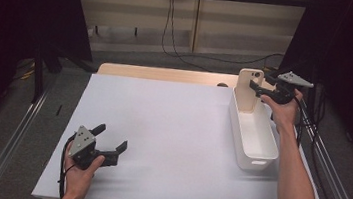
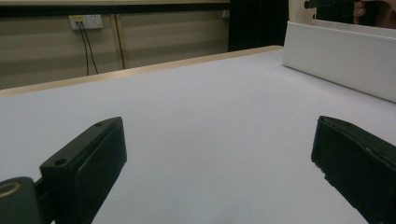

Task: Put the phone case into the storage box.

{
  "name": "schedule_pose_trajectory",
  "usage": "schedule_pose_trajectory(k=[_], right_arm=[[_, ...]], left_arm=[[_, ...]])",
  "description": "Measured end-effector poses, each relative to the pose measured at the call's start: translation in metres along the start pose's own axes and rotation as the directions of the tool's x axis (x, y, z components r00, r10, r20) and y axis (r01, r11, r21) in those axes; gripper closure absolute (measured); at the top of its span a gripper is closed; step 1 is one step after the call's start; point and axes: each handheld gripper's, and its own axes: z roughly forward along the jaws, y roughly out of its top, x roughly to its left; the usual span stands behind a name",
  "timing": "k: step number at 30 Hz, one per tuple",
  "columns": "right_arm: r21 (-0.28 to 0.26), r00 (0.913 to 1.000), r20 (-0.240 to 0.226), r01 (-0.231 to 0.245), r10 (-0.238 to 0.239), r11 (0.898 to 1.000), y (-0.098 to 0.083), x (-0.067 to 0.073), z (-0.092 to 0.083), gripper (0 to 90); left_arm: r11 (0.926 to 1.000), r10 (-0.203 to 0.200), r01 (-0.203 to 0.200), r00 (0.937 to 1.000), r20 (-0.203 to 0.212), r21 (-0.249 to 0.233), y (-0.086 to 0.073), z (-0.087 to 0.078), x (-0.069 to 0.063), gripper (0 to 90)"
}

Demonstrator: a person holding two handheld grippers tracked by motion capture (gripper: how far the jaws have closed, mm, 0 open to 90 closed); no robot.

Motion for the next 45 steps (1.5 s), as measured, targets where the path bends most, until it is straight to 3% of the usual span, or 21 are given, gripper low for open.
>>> schedule_pose_trajectory(k=[6,15,45], right_arm=[[-0.004,0.9995,0.029,-0.015,0.015,1.0,0.001,-0.001,-0.001,8.9],[-0.002,0.998,0.052,-0.035,0.035,0.999,0.0,0.001,-0.001,1.0],[-0.03,0.9975,0.07,-0.009,0.011,1.0,0.003,0.018,-0.026,0.3]], left_arm=[[1.0,-0.003,0.003,1.0,-0.002,0.003,0.0,0.001,0.001,3.5],[0.9996,-0.024,0.024,0.9997,-0.008,0.014,-0.001,0.002,0.003,3.3],[0.9996,-0.023,0.023,0.9997,-0.003,-0.013,-0.001,-0.004,0.005,3.1]])
